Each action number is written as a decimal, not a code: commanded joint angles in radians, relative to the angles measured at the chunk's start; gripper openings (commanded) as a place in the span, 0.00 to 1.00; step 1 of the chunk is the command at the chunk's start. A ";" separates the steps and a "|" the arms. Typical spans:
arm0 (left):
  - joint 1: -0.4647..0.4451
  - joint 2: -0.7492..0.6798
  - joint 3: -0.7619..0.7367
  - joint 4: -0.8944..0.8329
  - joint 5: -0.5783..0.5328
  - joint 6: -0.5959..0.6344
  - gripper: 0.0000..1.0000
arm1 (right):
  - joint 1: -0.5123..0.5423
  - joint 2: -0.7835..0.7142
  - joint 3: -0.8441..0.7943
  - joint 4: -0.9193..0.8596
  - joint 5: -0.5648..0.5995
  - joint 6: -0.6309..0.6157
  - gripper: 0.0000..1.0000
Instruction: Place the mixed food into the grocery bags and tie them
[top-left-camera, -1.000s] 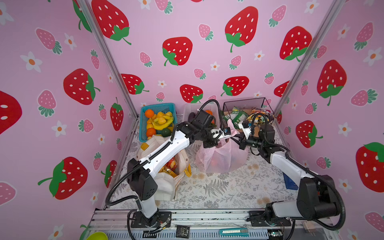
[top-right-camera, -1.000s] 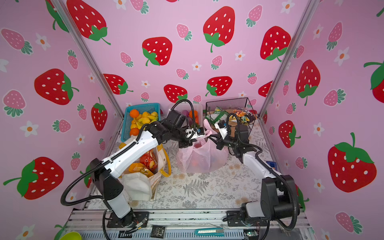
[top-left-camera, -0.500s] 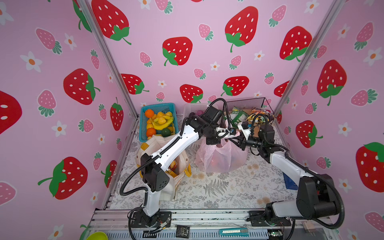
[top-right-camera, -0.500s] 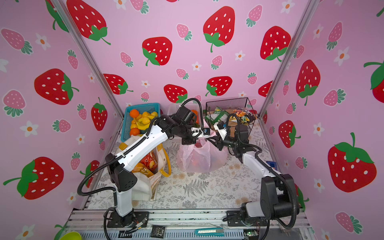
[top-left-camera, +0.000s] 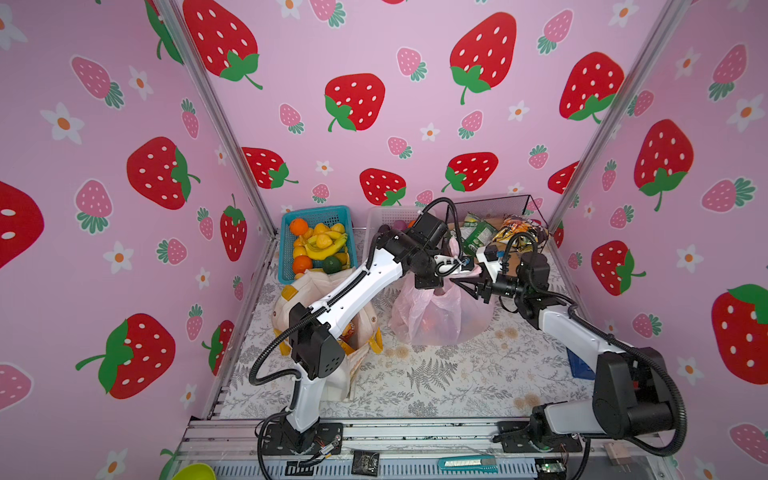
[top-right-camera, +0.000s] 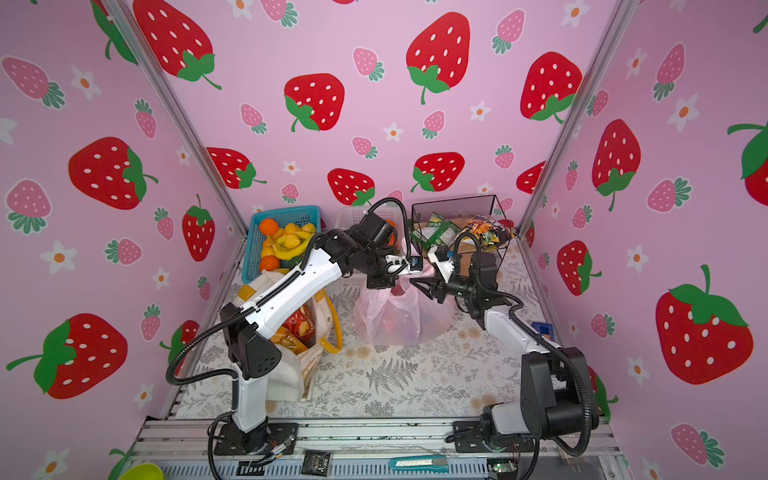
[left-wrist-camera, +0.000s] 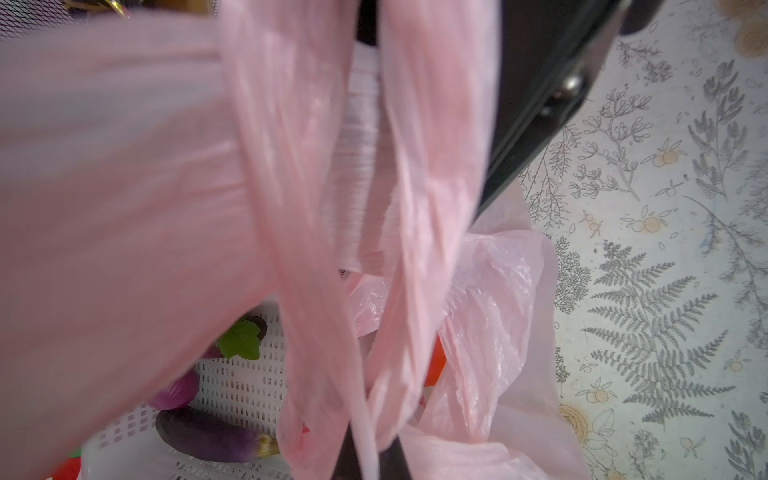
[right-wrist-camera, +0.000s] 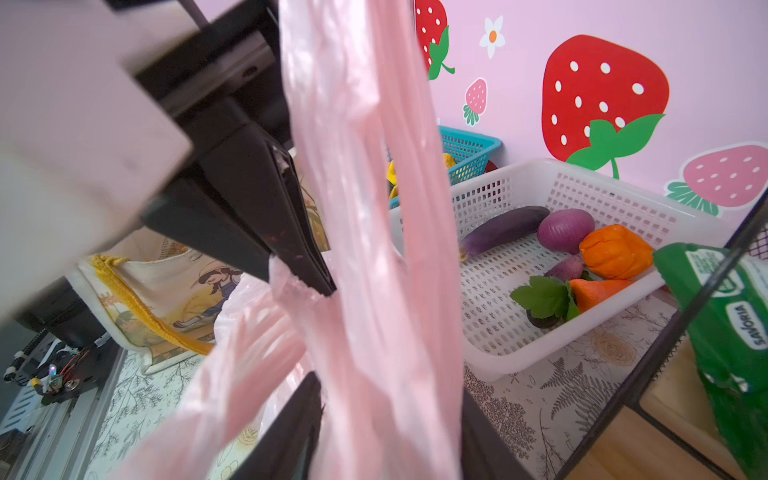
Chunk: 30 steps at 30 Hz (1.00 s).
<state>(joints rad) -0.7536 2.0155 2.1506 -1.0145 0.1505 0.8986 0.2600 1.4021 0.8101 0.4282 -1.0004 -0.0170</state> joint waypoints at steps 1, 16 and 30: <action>-0.007 0.020 0.048 -0.034 0.026 0.035 0.00 | 0.001 -0.031 -0.021 0.086 -0.023 0.027 0.51; -0.018 0.029 0.060 -0.040 0.025 0.045 0.00 | 0.001 -0.051 -0.035 0.161 -0.021 0.077 0.58; -0.023 0.037 0.077 -0.043 0.021 0.028 0.00 | 0.002 -0.061 -0.053 0.177 -0.004 0.086 0.20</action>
<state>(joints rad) -0.7708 2.0377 2.1841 -1.0225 0.1501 0.9195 0.2600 1.3693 0.7712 0.5861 -1.0046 0.0868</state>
